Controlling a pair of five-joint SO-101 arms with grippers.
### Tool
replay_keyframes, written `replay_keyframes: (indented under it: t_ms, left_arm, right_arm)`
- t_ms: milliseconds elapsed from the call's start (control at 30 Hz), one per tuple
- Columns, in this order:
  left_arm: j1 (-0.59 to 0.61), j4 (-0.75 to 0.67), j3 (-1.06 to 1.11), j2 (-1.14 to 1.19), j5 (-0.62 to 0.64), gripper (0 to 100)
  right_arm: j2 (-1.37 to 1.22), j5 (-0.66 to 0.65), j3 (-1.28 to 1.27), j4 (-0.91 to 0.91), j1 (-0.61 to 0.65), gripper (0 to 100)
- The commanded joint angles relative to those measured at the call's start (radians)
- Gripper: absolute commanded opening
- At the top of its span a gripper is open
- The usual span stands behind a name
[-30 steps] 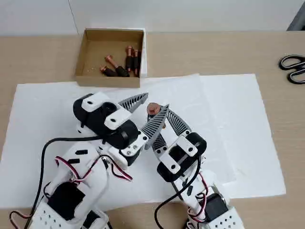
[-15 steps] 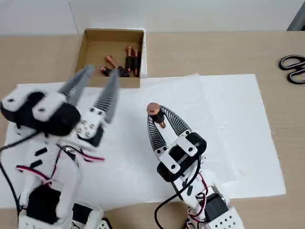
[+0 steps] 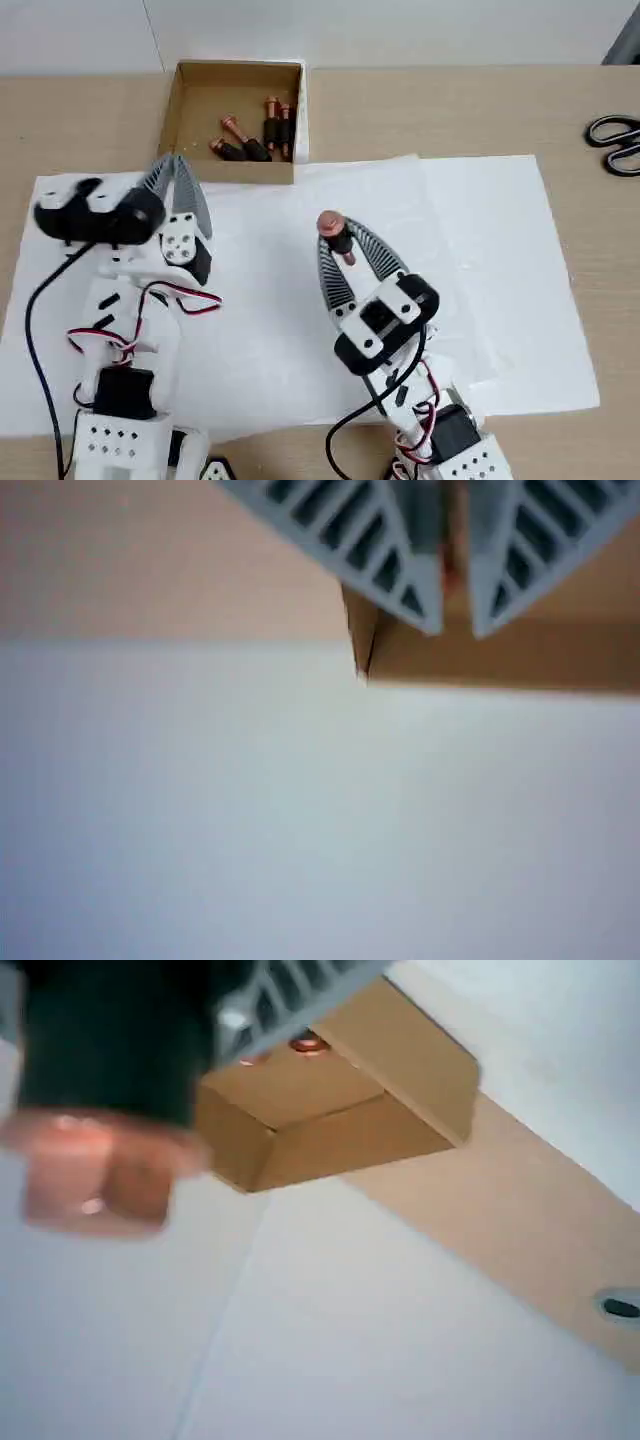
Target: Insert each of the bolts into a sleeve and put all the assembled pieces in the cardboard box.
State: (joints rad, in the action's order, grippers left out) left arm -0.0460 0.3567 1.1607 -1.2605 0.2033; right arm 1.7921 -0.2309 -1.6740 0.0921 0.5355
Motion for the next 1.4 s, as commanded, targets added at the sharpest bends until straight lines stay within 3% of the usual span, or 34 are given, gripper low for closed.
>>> replay_keyframes:
  t_ms: [0,200,533,633,767,900,1033,1267,1367]
  left_arm:
    - [0.003,-0.025,0.084,-0.008,-0.02,1]
    - [0.005,-0.025,0.252,-0.008,-0.158,1]
    - [0.023,-0.034,0.331,-0.038,-0.118,1]
    - [0.092,-0.072,0.392,-0.166,-0.034,1]
    - [0.16,-0.072,0.518,-0.397,-0.031,1]
    - [0.17,0.11,0.519,-0.565,-0.031,1]
    - [0.176,0.249,0.519,-0.539,-0.031,1]
    - [0.175,0.325,0.519,-0.539,-0.025,1]
    - [0.17,0.459,0.519,-0.539,-0.025,1]
  right_arm:
    - [0.018,0.002,0.026,-0.004,-0.013,0.4]
    - [0.018,0.002,0.026,-0.004,-0.013,0.4]
    - [0.018,0.002,0.026,-0.004,-0.015,0.4]
    - [0.018,0.002,0.028,-0.004,-0.045,0.4]
    - [0.018,0.003,0.028,-0.004,-0.068,0.4]
    - [0.018,0.003,0.028,-0.004,-0.068,0.4]
    - [0.018,0.003,0.028,-0.004,-0.071,0.4]
    - [0.018,0.003,0.028,-0.004,-0.071,0.4]
    - [0.015,0.003,0.028,-0.002,-0.071,0.4]
